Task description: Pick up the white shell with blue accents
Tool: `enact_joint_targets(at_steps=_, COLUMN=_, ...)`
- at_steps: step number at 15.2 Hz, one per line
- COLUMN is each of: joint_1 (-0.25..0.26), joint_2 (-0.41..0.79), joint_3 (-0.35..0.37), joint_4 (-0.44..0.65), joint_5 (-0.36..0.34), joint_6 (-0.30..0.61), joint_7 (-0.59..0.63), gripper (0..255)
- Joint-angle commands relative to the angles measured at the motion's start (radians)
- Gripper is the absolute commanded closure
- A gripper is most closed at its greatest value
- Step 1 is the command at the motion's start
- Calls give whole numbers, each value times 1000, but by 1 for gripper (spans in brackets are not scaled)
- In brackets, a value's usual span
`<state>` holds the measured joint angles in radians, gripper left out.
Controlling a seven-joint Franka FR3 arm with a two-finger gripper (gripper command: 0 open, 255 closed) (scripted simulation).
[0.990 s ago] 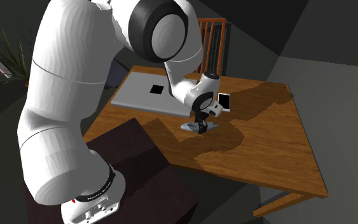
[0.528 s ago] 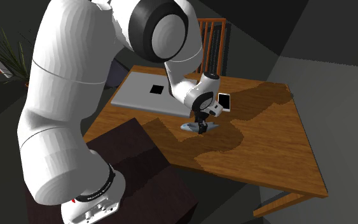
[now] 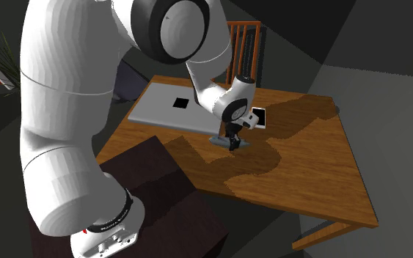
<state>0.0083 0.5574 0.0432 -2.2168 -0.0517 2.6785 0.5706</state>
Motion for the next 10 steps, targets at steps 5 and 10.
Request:
enact_joint_targets(at_steps=5, joint_1=-5, joint_2=-81, joint_3=6, joint_4=-23, joint_5=6, joint_6=-58, joint_7=-5, gripper=255)
enact_joint_targets(at_steps=10, joint_1=-7, joint_2=-122, joint_3=9, joint_4=-32, joint_5=10, joint_6=-91, joint_7=-7, gripper=255)
